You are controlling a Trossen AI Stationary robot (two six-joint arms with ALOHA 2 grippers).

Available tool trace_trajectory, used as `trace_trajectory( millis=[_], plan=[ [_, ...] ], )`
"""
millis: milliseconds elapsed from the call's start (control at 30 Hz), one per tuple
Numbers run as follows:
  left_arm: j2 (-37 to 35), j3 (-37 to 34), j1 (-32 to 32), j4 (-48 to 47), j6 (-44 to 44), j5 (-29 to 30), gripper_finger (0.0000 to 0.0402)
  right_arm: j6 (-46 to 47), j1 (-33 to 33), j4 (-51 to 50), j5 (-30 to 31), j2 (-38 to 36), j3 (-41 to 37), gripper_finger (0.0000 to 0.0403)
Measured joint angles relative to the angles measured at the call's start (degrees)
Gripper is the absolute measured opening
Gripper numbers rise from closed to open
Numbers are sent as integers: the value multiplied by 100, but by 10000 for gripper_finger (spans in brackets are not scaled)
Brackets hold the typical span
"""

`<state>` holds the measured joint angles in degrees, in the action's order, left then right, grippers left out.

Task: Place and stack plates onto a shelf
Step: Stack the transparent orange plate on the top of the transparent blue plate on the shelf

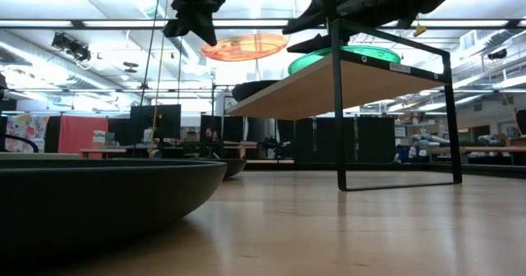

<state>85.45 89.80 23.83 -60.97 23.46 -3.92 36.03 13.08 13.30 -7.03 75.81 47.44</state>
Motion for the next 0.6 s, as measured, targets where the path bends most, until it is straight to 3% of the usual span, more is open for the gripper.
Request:
trace_trajectory(
  millis=[600],
  plan=[
    [0, 0, 0, 142, 188, 0, 3, 2, 0, 15, 13, 0, 0, 80]
  ],
)
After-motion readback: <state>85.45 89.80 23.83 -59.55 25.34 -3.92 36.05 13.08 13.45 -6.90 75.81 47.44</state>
